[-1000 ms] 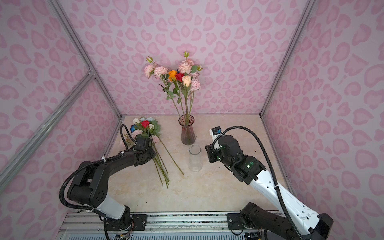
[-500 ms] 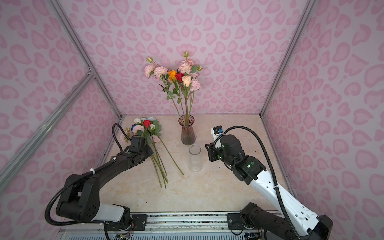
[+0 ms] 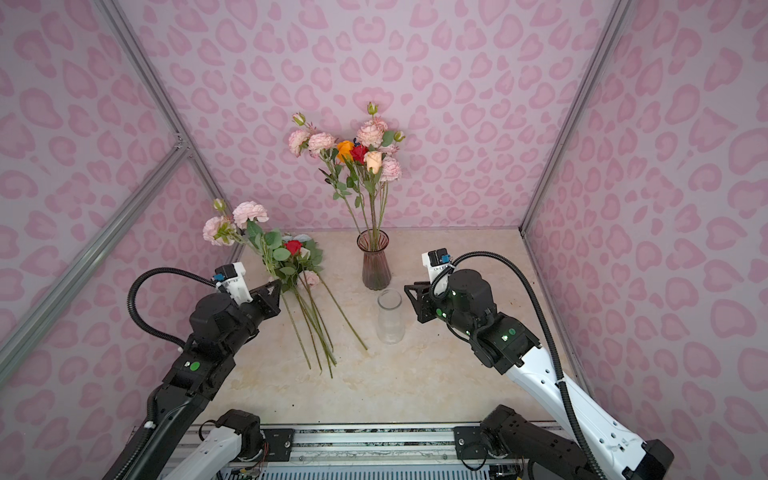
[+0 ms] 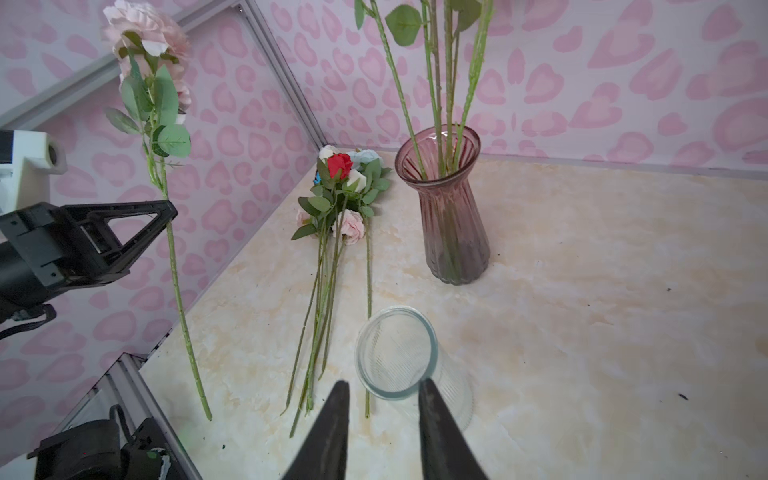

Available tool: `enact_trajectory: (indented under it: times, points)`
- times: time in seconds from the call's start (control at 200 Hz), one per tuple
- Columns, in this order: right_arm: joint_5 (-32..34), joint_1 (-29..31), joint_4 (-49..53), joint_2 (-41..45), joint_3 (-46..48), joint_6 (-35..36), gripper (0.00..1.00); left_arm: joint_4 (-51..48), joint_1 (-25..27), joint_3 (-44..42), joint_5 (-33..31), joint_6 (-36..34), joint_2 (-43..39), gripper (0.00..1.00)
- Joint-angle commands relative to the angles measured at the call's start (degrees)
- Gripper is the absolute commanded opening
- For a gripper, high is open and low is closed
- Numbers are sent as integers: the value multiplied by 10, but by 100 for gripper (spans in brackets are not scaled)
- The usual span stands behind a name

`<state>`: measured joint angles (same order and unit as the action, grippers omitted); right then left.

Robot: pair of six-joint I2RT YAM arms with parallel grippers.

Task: Arrange the flowers into the vase
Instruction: 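Grasp the pink rose stem with right gripper while left gripper releases it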

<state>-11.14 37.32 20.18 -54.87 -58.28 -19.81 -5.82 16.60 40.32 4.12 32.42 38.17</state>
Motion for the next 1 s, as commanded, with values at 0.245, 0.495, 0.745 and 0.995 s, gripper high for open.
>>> enact_trajectory:
  times: [0.245, 0.495, 0.745, 0.995]
  points:
    - [-69, 124, -105, -63, -65, 41, 44, 191, 150, 68, 120, -129, 3, 3]
    - [-91, 199, -126, -151, -136, 66, 47, 238, 263, 125, 68, -168, 92, 3]
    - [-67, 201, -165, -175, -129, 46, 25, 265, 281, 121, 56, -159, 105, 3]
    - [4, 214, -186, -154, -101, 60, 0, 227, 281, 110, 23, -165, 81, 25]
